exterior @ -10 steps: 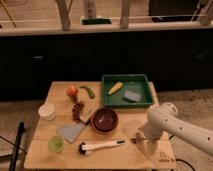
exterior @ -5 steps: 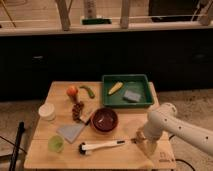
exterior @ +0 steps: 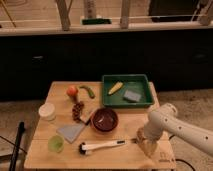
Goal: Place fork in plastic cup
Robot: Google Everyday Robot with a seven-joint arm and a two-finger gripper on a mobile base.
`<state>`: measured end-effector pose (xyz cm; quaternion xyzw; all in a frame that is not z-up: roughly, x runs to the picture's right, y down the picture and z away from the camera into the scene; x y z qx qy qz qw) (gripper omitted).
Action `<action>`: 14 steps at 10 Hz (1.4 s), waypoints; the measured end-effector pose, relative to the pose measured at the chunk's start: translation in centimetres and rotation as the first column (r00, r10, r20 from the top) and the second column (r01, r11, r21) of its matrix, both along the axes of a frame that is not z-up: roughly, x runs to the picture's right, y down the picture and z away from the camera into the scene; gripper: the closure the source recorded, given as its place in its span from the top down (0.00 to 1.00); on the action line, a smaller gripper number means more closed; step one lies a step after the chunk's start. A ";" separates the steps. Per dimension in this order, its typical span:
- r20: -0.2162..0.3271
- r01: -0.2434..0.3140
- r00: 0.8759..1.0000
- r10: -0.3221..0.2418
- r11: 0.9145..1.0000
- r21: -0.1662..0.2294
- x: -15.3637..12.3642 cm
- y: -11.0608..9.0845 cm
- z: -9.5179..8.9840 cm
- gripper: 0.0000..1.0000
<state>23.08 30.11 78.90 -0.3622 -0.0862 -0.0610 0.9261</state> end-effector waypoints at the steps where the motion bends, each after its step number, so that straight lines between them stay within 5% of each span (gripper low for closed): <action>1: 0.001 -0.001 1.000 0.001 1.000 0.008 0.1 -0.1 0.0 0.80; 7: 0.028 0.000 1.000 -0.002 0.997 0.072 0.9 -0.6 0.7 0.78; 14: 0.039 -0.001 0.999 -0.002 0.997 0.075 1.0 -1.0 0.6 0.10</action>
